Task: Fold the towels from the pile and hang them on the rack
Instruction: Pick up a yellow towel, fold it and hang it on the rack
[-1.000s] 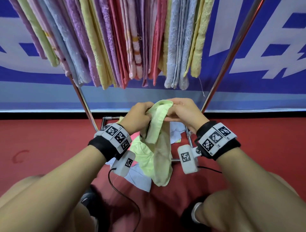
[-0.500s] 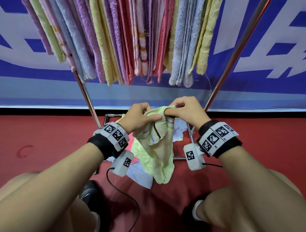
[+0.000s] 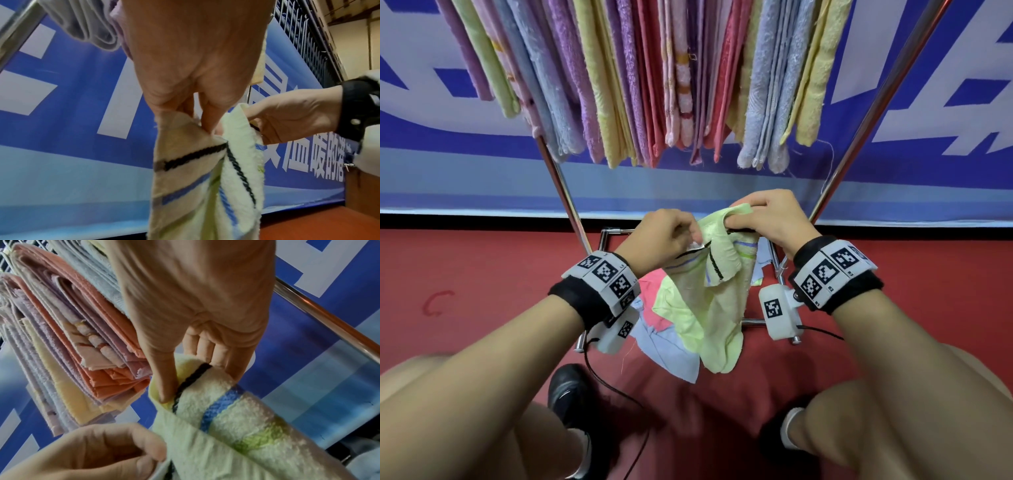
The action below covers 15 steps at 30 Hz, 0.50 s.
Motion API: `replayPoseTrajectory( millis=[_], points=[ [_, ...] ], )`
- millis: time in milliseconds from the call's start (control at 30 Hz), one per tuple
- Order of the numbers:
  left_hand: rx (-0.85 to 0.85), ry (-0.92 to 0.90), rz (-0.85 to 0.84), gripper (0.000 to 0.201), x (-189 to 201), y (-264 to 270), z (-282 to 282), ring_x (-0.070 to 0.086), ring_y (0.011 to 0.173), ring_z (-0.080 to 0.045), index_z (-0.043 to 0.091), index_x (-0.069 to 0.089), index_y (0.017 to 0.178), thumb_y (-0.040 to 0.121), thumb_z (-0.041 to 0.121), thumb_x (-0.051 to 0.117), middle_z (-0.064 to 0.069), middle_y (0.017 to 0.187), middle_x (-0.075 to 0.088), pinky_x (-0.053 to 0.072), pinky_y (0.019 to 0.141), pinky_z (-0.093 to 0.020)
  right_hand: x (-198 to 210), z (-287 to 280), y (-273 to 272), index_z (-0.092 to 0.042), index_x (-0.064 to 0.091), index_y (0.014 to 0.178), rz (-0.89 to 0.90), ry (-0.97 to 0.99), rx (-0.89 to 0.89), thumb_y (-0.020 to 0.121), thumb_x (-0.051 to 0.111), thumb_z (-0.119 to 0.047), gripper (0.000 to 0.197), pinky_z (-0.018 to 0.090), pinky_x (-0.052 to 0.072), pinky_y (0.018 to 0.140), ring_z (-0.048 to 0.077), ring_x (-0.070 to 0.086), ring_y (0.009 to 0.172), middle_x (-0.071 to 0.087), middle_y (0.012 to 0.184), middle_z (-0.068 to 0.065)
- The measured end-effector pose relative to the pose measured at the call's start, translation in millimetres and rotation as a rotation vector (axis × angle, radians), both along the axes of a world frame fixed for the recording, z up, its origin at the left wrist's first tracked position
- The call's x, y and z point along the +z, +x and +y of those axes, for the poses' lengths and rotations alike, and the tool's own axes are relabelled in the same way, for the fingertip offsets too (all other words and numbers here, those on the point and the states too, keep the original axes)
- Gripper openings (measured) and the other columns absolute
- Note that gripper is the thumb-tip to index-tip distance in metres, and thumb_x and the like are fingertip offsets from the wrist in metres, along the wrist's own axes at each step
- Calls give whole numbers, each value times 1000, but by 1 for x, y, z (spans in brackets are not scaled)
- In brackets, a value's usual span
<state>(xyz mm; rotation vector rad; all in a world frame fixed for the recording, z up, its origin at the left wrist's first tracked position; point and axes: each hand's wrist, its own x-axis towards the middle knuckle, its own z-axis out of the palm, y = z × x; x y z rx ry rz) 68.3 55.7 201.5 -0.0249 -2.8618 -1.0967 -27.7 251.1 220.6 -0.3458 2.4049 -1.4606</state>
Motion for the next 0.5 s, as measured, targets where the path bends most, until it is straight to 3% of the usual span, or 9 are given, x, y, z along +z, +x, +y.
replayPoseTrajectory(
  millis=[67, 133, 233, 267, 333, 400, 500],
  points=[
    [46, 0, -47, 18, 1, 2, 6, 63, 77, -16, 20, 78, 93, 91, 10, 63, -1, 85, 74, 44, 73, -24, -1, -4, 2, -21, 82, 81, 28, 15, 7, 64, 92, -19, 20, 43, 60, 92, 18, 76, 89, 79, 80, -2],
    [99, 108, -67, 12, 0, 5, 17, 64, 80, -11, 24, 76, 89, 92, 32, 69, 3, 84, 74, 48, 78, -25, -3, -8, 5, -24, 80, 75, 66, 29, 6, 64, 92, -23, 16, 41, 60, 90, 15, 75, 87, 78, 78, -5],
    [216, 95, -41, 37, -8, 4, 26, 59, 60, -2, 26, 72, 78, 77, 63, 73, 6, 62, 64, 39, 54, -15, -7, -13, 11, -23, 78, 70, 82, 28, 21, 63, 91, -24, 15, 42, 61, 88, 17, 75, 86, 78, 77, -3],
    [242, 26, -20, 38, -10, 4, 28, 57, 59, -2, 26, 70, 77, 75, 64, 75, 8, 59, 60, 34, 50, -15, -7, -14, 12, -22, 78, 71, 84, 20, 35, 65, 91, -22, 14, 42, 61, 88, 19, 76, 86, 78, 78, -2],
    [262, -28, 1, 24, -11, 2, 26, 56, 62, -5, 26, 70, 77, 80, 49, 75, 11, 59, 57, 33, 54, -20, -5, -11, 12, -20, 79, 74, 98, -6, 63, 68, 91, -16, 14, 42, 62, 87, 21, 76, 84, 78, 79, 2],
    [255, 35, -7, 12, -11, -1, 22, 54, 59, -5, 24, 71, 77, 87, 30, 69, 11, 58, 58, 34, 57, -22, -4, -6, 10, -16, 80, 79, 129, -22, 91, 70, 91, -12, 14, 40, 61, 85, 16, 73, 78, 78, 81, 6],
    [240, 211, -75, 10, -13, -6, 11, 55, 57, -6, 22, 73, 80, 89, 21, 68, 6, 64, 65, 43, 61, -23, -5, 1, 4, -19, 81, 83, 155, 24, 142, 72, 91, -12, 17, 39, 58, 85, 10, 68, 76, 78, 83, 4]
  ],
)
